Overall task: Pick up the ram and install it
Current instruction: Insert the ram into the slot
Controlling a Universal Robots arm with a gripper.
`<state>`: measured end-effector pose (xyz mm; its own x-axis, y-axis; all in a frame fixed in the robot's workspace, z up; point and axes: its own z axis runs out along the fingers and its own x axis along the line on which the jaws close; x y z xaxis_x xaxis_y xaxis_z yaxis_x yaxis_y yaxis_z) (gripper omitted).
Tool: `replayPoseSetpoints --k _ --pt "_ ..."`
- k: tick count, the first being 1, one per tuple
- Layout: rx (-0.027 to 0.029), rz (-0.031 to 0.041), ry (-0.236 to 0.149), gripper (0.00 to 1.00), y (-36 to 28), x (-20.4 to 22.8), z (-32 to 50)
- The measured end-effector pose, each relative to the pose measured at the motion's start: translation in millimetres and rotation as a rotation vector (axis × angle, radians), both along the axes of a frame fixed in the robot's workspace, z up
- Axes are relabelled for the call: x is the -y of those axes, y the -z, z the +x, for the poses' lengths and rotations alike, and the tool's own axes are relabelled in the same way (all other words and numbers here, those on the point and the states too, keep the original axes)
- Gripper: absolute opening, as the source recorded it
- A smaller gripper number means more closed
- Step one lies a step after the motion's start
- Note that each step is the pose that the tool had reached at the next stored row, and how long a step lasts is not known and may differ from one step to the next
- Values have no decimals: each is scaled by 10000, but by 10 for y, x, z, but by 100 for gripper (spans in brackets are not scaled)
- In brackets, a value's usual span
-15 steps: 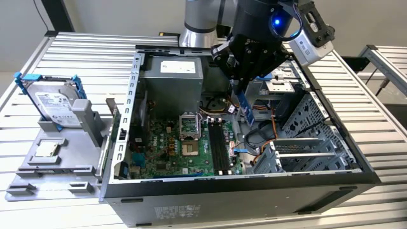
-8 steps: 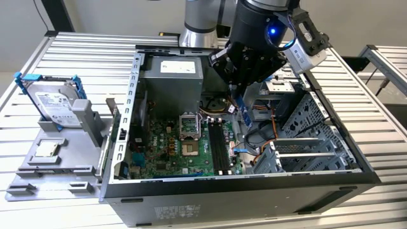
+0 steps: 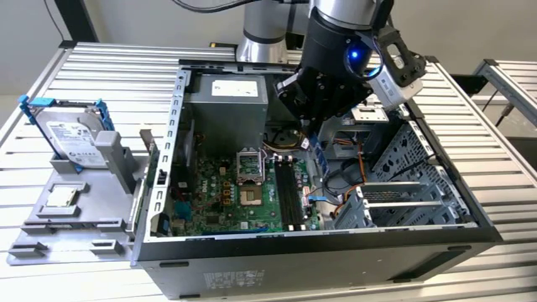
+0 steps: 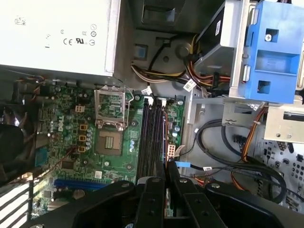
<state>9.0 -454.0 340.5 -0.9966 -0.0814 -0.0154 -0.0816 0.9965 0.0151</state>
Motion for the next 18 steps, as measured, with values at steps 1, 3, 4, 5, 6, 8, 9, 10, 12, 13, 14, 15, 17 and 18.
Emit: replayPoseSetpoints --k 1,3,4,5,6,8,9,10,12,13,14,15,17,18 --pt "0 1 26 0 19 0 0" --pt "0 1 237 0 55 0 1" --pt "0 0 419 0 73 0 1" --pt "1 0 610 0 92 0 1" --pt "2 1 783 0 109 0 1" --pt "2 -2 994 0 144 0 1" --pt "1 -7 996 0 162 0 2" --pt "2 -6 1000 0 181 -1 3" --pt "2 -7 1034 0 217 -1 3" --pt "2 -7 1045 0 237 -2 3" --pt "2 -6 1050 0 254 -2 4" --pt "2 -7 1053 0 272 -2 4" --pt "2 -8 1060 0 308 -2 4" --pt "2 -7 1061 0 326 -3 5"
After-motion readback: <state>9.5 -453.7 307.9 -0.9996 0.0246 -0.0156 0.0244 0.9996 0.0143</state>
